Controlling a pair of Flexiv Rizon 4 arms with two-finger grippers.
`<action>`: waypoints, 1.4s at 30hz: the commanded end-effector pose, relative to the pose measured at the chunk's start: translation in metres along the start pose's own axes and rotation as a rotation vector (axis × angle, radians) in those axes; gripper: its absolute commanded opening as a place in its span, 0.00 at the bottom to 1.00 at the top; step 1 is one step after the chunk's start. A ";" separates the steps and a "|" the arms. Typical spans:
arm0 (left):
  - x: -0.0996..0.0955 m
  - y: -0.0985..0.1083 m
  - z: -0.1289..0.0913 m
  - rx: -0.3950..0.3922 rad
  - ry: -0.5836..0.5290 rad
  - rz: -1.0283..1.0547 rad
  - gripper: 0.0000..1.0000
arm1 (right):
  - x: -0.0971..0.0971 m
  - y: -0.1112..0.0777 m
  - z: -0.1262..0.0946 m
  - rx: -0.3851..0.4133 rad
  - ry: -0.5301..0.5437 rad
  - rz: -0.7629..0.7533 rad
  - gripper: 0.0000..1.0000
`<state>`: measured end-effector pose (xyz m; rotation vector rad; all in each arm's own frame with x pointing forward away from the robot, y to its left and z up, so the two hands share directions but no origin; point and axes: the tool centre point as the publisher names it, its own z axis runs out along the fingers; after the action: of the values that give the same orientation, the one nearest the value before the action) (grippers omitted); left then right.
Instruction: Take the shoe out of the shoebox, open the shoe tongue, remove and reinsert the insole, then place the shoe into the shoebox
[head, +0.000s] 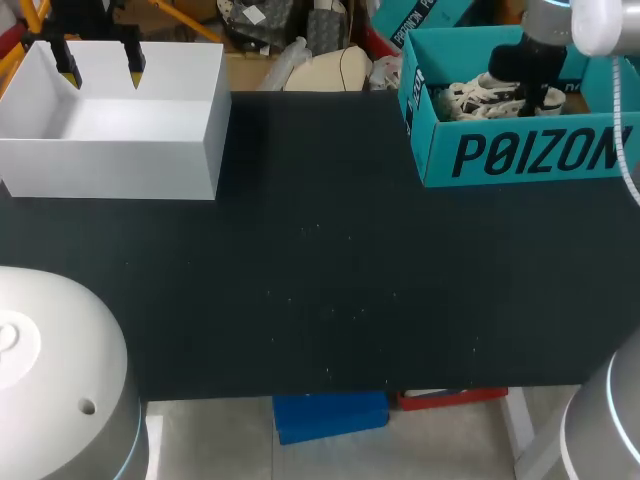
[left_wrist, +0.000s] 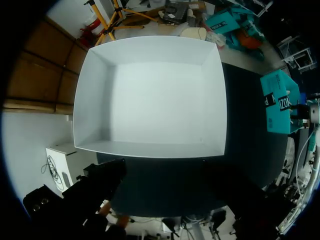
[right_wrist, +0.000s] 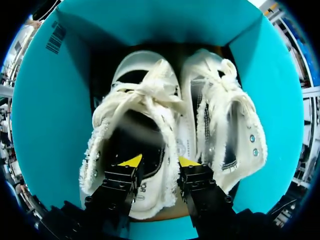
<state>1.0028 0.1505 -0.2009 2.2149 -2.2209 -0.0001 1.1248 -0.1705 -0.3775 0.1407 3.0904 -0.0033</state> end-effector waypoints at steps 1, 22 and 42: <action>0.000 0.001 -0.001 0.000 -0.002 -0.002 1.00 | -0.008 0.000 0.012 0.010 0.020 0.000 0.38; 0.000 0.001 -0.001 0.000 -0.002 -0.002 1.00 | -0.008 -0.006 0.021 0.061 0.013 0.042 0.00; 0.000 0.001 -0.001 0.000 -0.002 -0.002 1.00 | -0.006 -0.055 -0.159 0.084 -0.113 0.113 0.00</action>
<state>1.0028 0.1506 -0.2009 2.2150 -2.2209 -0.0002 1.1452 -0.2251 -0.2846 0.3238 3.0066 -0.1419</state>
